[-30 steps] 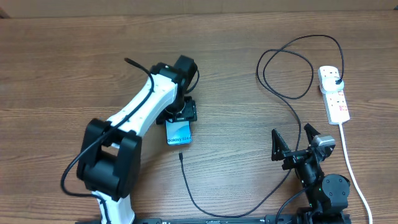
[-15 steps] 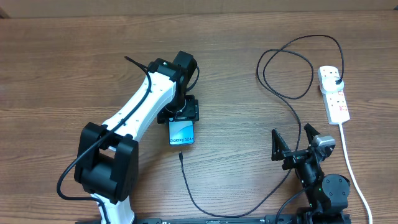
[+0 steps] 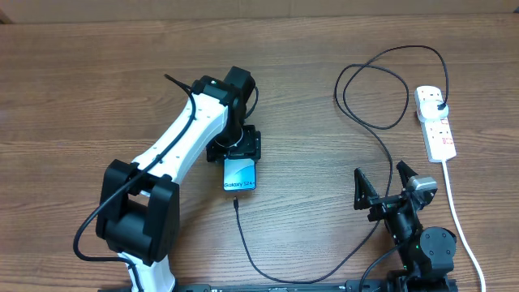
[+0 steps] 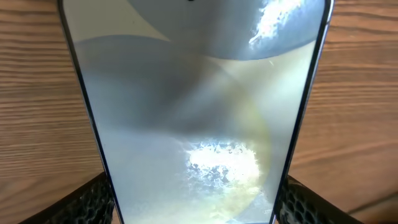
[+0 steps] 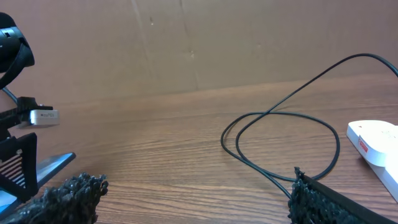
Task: Plug charger to phone and switch on socket
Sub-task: 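Lift the phone and tilt it upright with the left gripper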
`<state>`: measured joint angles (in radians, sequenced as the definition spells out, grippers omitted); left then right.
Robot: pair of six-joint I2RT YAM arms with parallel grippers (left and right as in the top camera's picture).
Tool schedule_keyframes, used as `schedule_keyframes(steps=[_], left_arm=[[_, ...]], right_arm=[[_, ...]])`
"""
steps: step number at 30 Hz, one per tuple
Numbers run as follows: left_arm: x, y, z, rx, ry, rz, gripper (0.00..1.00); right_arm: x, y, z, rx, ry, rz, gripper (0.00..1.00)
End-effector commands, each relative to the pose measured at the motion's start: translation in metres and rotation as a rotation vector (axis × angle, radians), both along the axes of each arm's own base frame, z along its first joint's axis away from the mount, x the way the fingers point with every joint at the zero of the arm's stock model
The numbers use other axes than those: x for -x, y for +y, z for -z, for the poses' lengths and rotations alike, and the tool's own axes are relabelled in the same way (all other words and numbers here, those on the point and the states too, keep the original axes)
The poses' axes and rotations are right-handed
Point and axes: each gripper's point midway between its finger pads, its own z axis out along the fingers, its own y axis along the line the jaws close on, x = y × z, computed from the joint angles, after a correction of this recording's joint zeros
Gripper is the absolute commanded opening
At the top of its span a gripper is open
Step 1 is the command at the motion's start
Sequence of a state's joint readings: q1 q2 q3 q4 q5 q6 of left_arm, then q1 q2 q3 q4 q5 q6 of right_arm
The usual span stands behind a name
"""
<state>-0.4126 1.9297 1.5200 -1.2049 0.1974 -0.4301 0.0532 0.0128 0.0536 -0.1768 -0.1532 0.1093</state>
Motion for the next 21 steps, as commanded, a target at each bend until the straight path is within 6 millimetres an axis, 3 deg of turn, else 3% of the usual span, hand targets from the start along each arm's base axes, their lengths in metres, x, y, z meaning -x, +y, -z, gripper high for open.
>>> schedule_keyframes(steps=[1,14,21], left_arm=[[-0.005,-0.007,-0.017,0.118,-0.007,0.005,0.59],[-0.003,-0.022,-0.031,0.325,0.030,0.046,0.58],[0.004,-0.047,-0.052,0.539,0.054,0.100,0.55]], right_arm=[[0.000,0.000,-0.002,-0.006,-0.010,0.001,1.00],[0.000,0.000,-0.002,-0.006,-0.010,0.001,1.00],[0.000,0.000,-0.002,-0.006,-0.010,0.001,1.00]])
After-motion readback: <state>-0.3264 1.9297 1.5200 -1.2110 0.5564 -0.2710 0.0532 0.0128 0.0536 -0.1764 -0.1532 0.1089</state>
